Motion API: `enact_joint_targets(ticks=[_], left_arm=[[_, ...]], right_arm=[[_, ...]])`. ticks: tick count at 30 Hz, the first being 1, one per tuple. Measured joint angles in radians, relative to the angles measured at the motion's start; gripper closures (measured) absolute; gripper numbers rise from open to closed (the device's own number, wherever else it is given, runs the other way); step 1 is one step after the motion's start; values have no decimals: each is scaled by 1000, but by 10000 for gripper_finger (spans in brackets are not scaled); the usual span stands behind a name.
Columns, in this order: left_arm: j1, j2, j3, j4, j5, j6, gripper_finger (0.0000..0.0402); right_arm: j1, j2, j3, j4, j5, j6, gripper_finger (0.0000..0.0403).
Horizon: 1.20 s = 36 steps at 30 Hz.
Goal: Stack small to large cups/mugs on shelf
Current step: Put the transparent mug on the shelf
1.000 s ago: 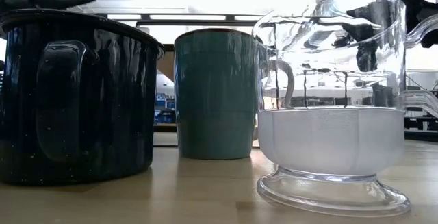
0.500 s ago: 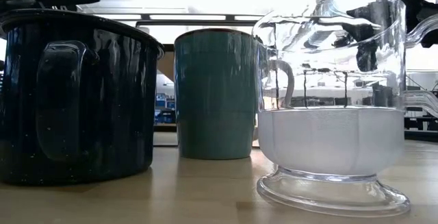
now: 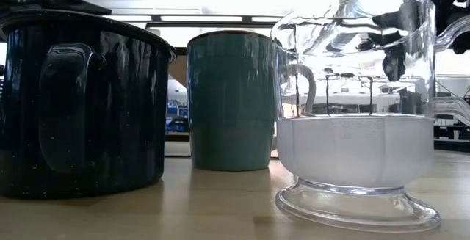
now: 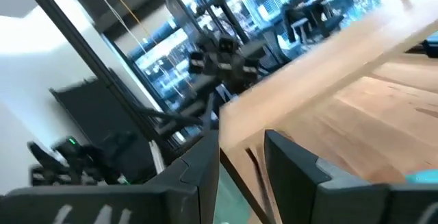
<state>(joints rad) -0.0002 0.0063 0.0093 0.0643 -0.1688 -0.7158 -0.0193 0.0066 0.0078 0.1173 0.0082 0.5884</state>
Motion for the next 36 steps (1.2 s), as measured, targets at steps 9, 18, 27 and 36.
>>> enact_joint_targets(ticks=[9, 18, 27, 36], left_arm=[[0, 0, 0, -6, 131, -76, 250], [0, 0, 0, -7, 109, -76, 250], [0, 0, 0, -16, 105, -87, 250], [0, 1, 0, -42, 118, -103, 250]], right_arm=[[15, 30, 0, 173, -111, 138, 295], [78, 238, 73, 178, -123, -6, 295], [192, 644, 319, 74, -134, -225, 295], [288, 975, 594, -147, -201, -252, 295]])
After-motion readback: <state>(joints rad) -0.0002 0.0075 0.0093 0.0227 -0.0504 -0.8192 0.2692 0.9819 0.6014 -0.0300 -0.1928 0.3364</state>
